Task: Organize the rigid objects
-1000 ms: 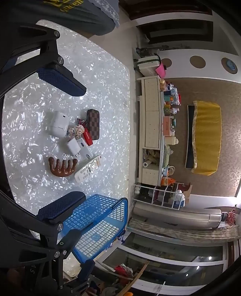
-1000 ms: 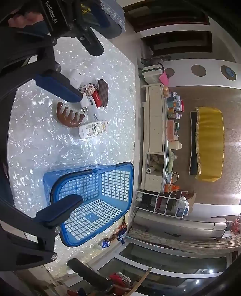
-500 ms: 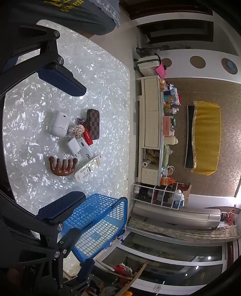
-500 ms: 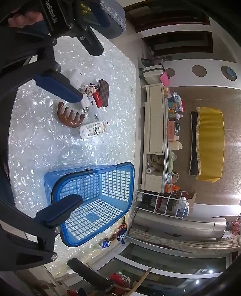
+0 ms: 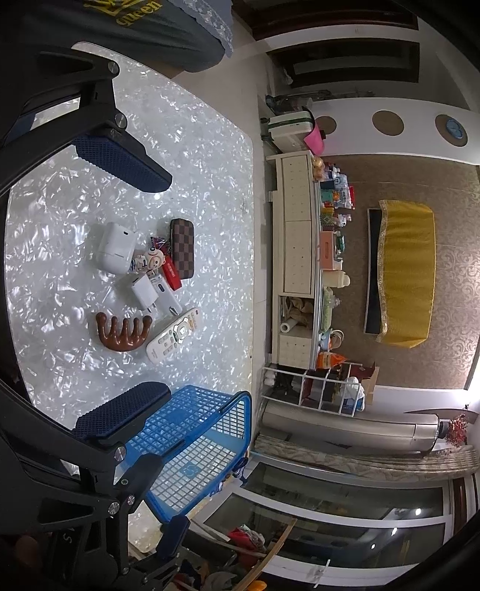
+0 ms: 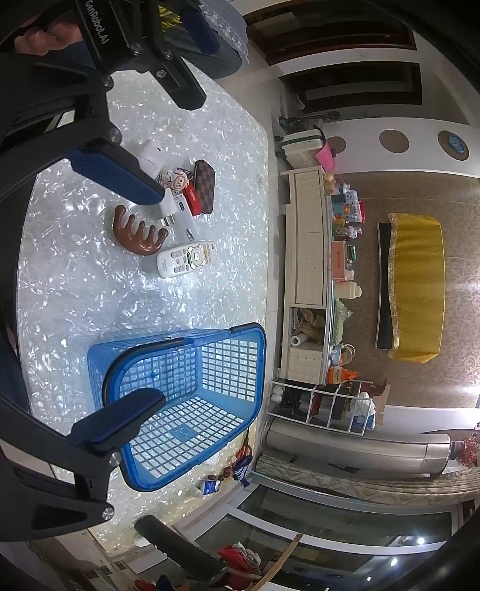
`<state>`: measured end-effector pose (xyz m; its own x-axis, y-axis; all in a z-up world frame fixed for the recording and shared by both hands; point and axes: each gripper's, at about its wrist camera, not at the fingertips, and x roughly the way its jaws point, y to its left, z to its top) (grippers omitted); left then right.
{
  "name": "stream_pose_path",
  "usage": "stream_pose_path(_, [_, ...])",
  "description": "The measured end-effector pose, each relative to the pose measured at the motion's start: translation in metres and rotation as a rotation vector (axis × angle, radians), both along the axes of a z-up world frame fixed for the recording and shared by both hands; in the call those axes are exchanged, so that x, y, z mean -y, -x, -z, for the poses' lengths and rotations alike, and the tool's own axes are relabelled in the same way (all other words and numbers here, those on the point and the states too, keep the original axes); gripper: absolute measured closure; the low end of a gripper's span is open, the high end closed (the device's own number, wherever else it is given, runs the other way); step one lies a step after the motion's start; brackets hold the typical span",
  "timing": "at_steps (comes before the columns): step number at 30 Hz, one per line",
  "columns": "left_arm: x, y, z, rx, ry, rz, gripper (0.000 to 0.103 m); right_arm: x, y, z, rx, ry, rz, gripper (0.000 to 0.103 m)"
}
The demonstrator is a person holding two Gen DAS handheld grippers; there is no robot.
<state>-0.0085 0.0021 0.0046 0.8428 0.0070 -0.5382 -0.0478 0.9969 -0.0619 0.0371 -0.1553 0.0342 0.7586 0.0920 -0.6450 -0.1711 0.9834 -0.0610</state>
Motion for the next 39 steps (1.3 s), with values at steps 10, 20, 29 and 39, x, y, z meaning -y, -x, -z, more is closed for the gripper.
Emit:
stream_pose_path(10, [0.0013,0.0009,0.0003,0.0,-0.004,-0.001,0.0,-0.0014,0.0001,0.0001,0.005,-0.008,0.002,0.003])
stream_pose_path(20, [0.0003,0.0027,0.0009,-0.002,-0.01,-0.001,0.0,0.0012,0.0033,-0.0029,0.017,-0.026,0.006,0.003])
stream_pose_path(29, [0.0004,0.0052,0.0031,-0.014,-0.017,0.001,0.0,0.0024,0.0033,-0.0037,0.03,-0.032,0.011,0.003])
stream_pose_path(39, [0.0008,0.0028,0.0053,-0.02,-0.014,0.005,0.0,0.0032,0.002,0.0005,0.011,-0.039,0.009,0.003])
